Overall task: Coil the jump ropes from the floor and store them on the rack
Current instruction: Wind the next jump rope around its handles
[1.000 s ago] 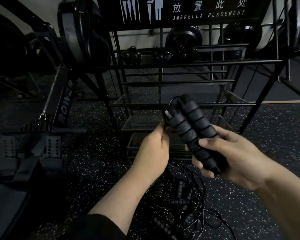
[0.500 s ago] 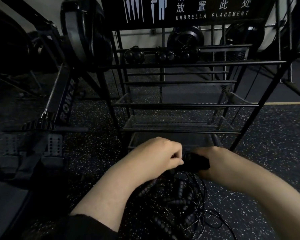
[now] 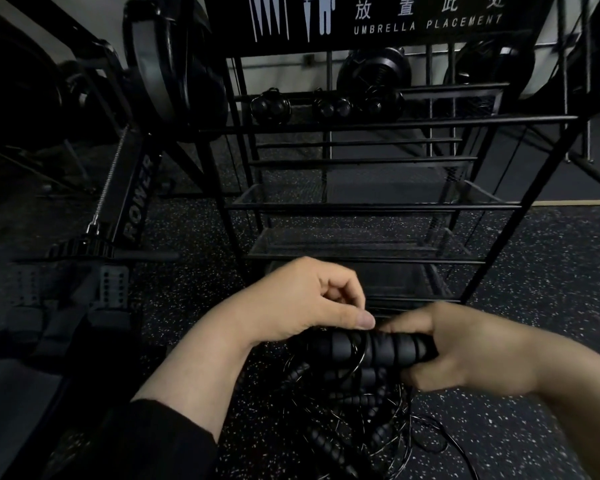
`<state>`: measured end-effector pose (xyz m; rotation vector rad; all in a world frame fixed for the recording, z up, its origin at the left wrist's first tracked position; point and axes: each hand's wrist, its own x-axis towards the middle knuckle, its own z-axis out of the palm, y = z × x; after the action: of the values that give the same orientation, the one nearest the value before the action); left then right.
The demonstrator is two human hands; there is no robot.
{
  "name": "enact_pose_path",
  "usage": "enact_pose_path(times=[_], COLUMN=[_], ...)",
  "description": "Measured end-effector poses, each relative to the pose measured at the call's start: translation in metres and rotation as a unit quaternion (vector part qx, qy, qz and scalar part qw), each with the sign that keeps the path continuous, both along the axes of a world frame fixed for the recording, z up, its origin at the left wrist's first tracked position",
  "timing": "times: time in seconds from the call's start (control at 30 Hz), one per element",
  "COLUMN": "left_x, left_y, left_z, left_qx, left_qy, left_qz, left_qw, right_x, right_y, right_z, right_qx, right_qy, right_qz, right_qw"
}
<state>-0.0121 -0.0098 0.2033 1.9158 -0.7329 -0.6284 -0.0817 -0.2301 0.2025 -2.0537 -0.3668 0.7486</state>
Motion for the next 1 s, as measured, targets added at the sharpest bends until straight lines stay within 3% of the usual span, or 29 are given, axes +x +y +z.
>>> enact_pose_path(times=[0.1,0.23,0.4,0.67,0.87,1.0], left_x=[0.003,0.006,0.008,0.007,0.003,0.003], left_y=[0.003,0.010,0.015,0.012,0.003,-0.002], left_z=[-0.005,-0.007,-0.012,-0.024,-0.021,-0.029], left_qx=[0.018,-0.025,-0.093,-0.185,-0.201,-0.196], left_qy=[0.029,0.083,0.181,0.251,0.284,0.258], left_qz=[0.014,0.044,0.034,0.051,0.075,0.133], left_qw=[0.999,0.995,0.978,0.949,0.935,0.937], right_x=[0.001,-0.002,-0.006,-0.008,-0.007,-0.005], right_y=[0.001,0.006,0.011,0.011,0.009,0.006], right_z=[-0.007,-0.004,0.003,0.003,0.002,0.003], right_qx=[-0.066,-0.020,-0.031,0.062,0.117,0.134], right_qy=[-0.055,-0.087,-0.111,-0.135,-0.149,-0.204], right_qz=[-0.002,-0.028,0.008,-0.016,-0.043,-0.137], right_qw=[0.996,0.996,0.993,0.989,0.981,0.960])
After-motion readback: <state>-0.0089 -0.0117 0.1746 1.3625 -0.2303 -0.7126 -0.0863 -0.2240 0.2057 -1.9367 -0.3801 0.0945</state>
